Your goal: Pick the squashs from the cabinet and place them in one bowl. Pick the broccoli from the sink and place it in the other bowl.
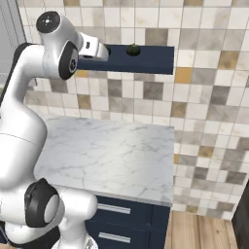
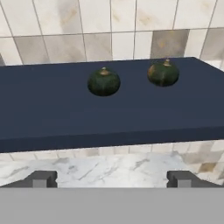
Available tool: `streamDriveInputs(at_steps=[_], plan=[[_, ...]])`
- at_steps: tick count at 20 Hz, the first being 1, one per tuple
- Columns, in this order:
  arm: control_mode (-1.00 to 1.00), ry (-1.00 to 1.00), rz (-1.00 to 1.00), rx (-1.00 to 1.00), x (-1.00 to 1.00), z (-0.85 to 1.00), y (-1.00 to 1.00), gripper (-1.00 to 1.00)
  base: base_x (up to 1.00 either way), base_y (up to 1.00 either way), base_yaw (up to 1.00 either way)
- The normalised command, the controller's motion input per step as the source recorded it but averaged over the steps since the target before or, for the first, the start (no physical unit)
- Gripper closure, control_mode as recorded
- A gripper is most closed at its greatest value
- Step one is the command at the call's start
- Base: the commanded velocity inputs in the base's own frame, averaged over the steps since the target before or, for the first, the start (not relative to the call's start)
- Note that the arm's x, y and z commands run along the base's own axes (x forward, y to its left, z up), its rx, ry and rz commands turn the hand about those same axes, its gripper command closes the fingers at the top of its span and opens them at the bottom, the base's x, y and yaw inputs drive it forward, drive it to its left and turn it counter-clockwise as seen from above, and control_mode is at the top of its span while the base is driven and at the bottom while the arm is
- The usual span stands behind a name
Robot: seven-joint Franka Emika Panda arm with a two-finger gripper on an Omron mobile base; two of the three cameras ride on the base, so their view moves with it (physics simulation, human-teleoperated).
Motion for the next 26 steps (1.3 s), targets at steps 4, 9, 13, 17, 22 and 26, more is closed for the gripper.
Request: streamDriveInputs(at_steps=[4,9,13,17,22,26], plan=[[-1.0,0.01,0.05,0.0,0.63,0.0,-0.02,-1.0,0.0,0.0,0.0],[-1.0,0.05,0.03,0.0,0.7,-0.01,0.0,-1.0,0.0,0.0,0.0],[-1.0,0.08,0.02,0.0,0.71,-0.03,0.0,-1.0,0.0,0.0,0.0],[-1.0,0.03,0.0,-0.01,0.69,-0.04,0.0,-1.0,0.0,0.0,0.0],[-1.0,0.0,0.0,0.0,0.52,-0.11,0.0,-1.0,0.0,0.0,0.0],[-1.0,-0.04,0.01,0.0,0.3,-0.23,0.01,-1.0,0.0,0.0,0.0]])
